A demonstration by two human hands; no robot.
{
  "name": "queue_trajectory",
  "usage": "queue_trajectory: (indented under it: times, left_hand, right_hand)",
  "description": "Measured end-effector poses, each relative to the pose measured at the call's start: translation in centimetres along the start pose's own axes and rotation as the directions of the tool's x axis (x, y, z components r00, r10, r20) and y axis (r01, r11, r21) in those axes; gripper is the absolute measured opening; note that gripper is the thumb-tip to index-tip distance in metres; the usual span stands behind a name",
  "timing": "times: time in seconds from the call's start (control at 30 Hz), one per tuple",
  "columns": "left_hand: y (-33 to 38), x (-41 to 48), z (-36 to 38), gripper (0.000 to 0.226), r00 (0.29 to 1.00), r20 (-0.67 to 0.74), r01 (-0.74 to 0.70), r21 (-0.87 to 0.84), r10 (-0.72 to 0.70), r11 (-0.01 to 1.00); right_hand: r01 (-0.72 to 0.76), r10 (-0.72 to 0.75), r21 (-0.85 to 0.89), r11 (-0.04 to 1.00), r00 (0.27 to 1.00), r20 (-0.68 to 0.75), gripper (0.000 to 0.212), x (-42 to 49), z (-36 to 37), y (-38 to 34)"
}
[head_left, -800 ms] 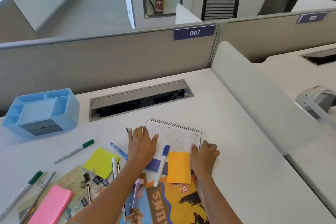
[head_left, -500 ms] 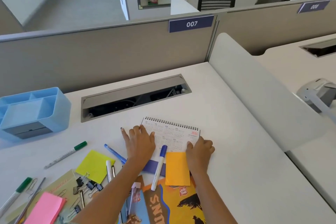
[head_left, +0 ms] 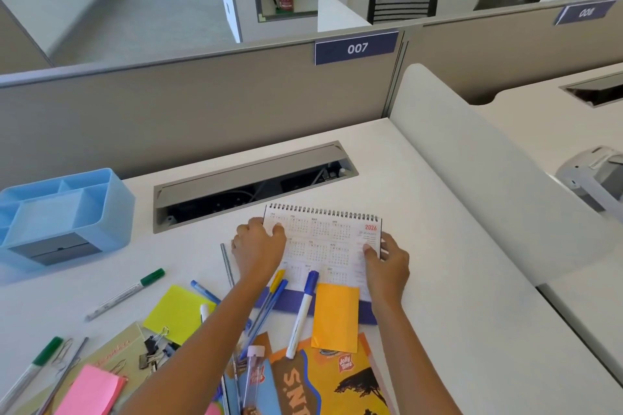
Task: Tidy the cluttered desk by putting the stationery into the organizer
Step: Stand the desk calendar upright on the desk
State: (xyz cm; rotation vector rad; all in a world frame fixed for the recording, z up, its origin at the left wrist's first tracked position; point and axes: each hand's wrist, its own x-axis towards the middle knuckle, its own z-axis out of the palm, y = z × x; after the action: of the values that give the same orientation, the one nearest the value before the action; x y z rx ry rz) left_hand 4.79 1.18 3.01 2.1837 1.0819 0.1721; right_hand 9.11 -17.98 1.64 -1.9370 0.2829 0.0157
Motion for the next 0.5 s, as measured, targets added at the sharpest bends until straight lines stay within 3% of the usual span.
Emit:
queue_trajectory:
  times: [0.33, 0.5]
  left_hand:
    - [3.4, -0.5, -1.9, 0.031, 0.983, -0.111, -0.181, -0.452, 0.146, 0.873]
    - [3.6, -0.8, -2.3, 0.028, 0.963, -0.135, -0.268, -0.568, 0.233, 0.778]
  right_hand:
    - [0.181, -0.169, 0.206, 0.962, 0.983, -0.073, 0.035, 1.5, -1.2, -3.7]
    - [0.238, -0.246, 0.329, 0.914, 0.969, -0.019, 0.027, 2.4, -1.7, -4.9]
